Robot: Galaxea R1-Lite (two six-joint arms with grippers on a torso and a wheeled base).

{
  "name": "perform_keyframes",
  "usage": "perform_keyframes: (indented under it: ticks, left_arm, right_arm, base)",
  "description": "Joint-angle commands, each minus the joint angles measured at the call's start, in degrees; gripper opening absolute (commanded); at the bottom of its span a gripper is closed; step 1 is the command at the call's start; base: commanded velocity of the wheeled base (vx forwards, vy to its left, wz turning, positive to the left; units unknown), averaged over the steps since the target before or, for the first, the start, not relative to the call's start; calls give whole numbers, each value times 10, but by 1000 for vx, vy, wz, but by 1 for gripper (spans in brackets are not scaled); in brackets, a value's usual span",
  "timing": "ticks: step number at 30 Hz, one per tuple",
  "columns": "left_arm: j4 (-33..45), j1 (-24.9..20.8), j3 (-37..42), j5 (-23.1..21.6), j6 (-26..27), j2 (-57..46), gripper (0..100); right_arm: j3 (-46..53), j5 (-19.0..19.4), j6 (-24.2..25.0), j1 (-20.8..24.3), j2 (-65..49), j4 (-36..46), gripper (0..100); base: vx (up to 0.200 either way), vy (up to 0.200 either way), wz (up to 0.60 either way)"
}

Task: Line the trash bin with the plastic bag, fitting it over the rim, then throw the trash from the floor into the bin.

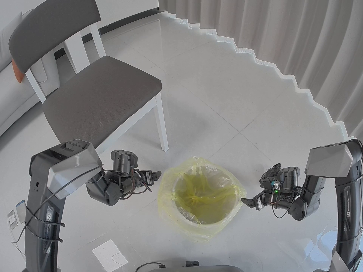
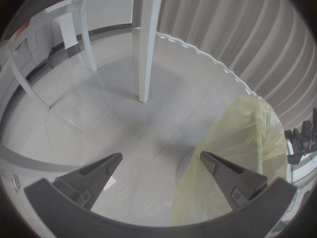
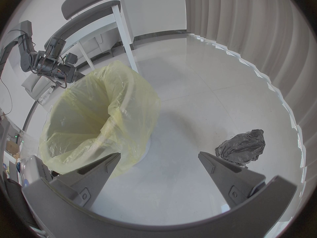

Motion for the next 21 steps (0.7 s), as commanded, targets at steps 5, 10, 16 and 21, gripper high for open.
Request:
perform_keyframes:
  ticks: [5, 10, 16, 21]
  left_arm:
    - [-38, 28, 57, -8, -1, -50, 100]
    - [-60, 23, 79, -14, 1, -71, 100]
    - [-99, 6, 117, -15, 6, -118, 100]
    - [-98, -5, 132, -18, 23, -144, 100]
  right_arm:
    - [34, 0, -2, -34, -60, 2, 100]
    - [33, 0, -4, -57, -85, 9, 100]
    - [2, 0, -21, -98, -96, 58, 100]
    - [-40, 0, -31, -126, -93, 100, 100]
  base:
    - [0, 0, 0]
    - [0, 0, 0]
    - [0, 0, 0]
    - [0, 0, 0]
